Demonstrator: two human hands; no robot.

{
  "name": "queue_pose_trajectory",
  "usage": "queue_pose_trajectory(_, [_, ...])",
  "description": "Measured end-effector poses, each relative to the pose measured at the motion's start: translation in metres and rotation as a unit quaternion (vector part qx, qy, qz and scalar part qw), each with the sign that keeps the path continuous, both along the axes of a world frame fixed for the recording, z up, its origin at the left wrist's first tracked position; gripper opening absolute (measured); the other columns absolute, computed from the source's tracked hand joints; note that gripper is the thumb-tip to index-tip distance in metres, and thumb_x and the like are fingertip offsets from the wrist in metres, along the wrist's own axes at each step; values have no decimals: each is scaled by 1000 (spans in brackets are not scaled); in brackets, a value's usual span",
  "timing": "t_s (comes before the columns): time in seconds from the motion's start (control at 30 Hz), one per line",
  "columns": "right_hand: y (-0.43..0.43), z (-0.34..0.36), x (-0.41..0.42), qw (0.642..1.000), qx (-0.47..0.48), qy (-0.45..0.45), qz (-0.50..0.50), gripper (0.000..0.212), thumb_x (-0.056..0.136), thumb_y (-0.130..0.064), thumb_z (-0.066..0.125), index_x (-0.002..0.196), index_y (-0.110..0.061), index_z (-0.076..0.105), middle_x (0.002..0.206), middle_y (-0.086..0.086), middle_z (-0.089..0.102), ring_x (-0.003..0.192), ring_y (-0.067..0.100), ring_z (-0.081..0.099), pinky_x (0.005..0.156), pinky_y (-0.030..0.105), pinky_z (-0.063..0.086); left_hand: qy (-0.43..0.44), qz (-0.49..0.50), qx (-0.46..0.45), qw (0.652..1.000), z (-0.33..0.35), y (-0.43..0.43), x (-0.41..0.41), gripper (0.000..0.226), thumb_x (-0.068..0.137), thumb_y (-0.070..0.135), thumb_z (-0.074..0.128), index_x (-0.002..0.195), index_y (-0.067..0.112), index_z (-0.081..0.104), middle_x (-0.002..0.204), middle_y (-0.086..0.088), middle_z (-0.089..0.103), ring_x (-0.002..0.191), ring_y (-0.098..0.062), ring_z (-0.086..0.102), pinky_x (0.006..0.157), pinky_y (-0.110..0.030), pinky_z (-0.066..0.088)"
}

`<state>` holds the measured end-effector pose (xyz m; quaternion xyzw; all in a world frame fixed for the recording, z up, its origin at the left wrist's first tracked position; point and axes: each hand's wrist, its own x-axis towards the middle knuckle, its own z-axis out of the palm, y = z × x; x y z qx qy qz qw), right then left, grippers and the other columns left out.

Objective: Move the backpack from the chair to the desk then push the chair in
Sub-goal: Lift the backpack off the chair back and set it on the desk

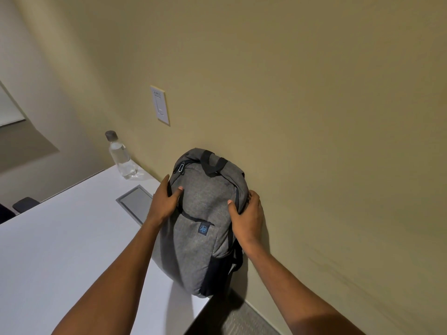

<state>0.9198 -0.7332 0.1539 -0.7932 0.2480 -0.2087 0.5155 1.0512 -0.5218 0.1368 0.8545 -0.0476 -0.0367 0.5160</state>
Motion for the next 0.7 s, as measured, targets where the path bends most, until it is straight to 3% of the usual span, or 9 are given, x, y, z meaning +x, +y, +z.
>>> queue_pose_trajectory(0.1, [-3,4,-9,998,-67,19,12,73,94,-36,74,154,-14,40,153,6,51,139,23,50,107,25,37,-33,3,-5,999,-4,0,-15,64,100,50,54,155,21,38,157,-10,50,139,-31,50,115,-49,39])
queue_pose_trajectory(0.23, [-4,10,-29,991,-120,27,45,76,96,-35,71,159,-13,35,161,7,44,146,25,45,121,36,39,-65,20,-7,998,-6,3,-45,57,98,47,52,146,16,45,147,-16,57,116,-16,49,107,-42,45])
queue_pose_trajectory(0.33, [-2,12,-48,989,-131,34,63,75,98,-37,67,160,-13,34,162,7,44,148,26,43,121,46,41,-83,42,4,996,-8,9,-75,59,101,45,52,151,15,43,156,-15,51,130,-27,52,113,-41,36])
queue_pose_trajectory(0.43, [1,14,-76,987,-135,36,77,76,99,-37,65,163,-15,31,165,8,42,152,25,40,125,44,37,-74,53,16,996,-9,13,-110,64,104,43,55,159,16,36,163,-12,44,146,-35,44,118,-48,35])
queue_pose_trajectory(0.7, [4,15,-180,979,-153,65,118,77,101,-38,64,164,-17,26,170,7,33,155,27,36,124,43,36,-46,82,77,993,-18,25,-232,64,104,32,60,159,11,35,162,-16,44,145,-38,45,119,-53,39])
